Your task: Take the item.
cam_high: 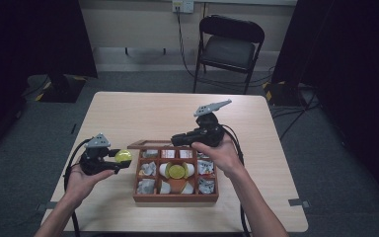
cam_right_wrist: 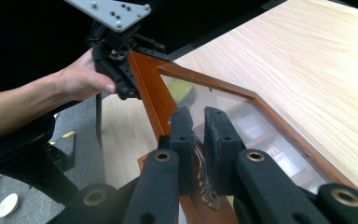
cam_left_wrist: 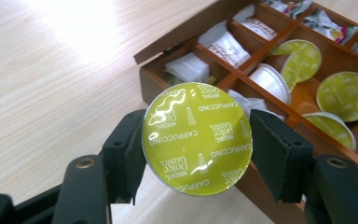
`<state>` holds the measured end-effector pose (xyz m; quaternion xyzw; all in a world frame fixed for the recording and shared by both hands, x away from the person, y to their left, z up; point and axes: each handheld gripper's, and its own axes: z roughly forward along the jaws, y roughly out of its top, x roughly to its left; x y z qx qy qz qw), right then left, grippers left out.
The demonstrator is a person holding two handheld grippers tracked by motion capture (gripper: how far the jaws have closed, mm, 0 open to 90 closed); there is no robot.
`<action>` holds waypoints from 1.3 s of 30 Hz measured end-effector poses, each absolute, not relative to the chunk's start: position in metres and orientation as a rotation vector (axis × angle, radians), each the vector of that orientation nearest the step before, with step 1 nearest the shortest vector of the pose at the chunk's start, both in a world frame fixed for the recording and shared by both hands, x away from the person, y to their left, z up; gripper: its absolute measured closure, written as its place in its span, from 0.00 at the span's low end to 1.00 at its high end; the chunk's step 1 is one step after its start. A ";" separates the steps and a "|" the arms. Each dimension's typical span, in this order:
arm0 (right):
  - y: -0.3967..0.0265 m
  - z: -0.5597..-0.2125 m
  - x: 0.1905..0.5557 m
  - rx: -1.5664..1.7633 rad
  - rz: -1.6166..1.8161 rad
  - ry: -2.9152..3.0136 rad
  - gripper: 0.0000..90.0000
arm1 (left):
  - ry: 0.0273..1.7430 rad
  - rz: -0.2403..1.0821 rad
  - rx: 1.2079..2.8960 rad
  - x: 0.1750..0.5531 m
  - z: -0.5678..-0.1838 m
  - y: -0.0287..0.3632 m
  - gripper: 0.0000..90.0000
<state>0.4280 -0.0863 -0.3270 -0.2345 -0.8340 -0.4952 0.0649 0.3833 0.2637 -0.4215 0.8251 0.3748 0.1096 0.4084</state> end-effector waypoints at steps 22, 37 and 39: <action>-0.087 -0.328 0.427 -0.708 -1.493 -2.515 0.91 | 1.054 0.266 2.188 0.422 -0.469 0.260 0.43; -0.087 -0.329 0.427 -0.712 -1.492 -2.510 0.91 | 1.100 0.294 2.164 0.428 -0.477 0.258 0.43; -0.087 -0.328 0.427 -0.712 -1.491 -2.512 0.91 | 1.122 0.309 2.151 0.428 -0.477 0.258 0.40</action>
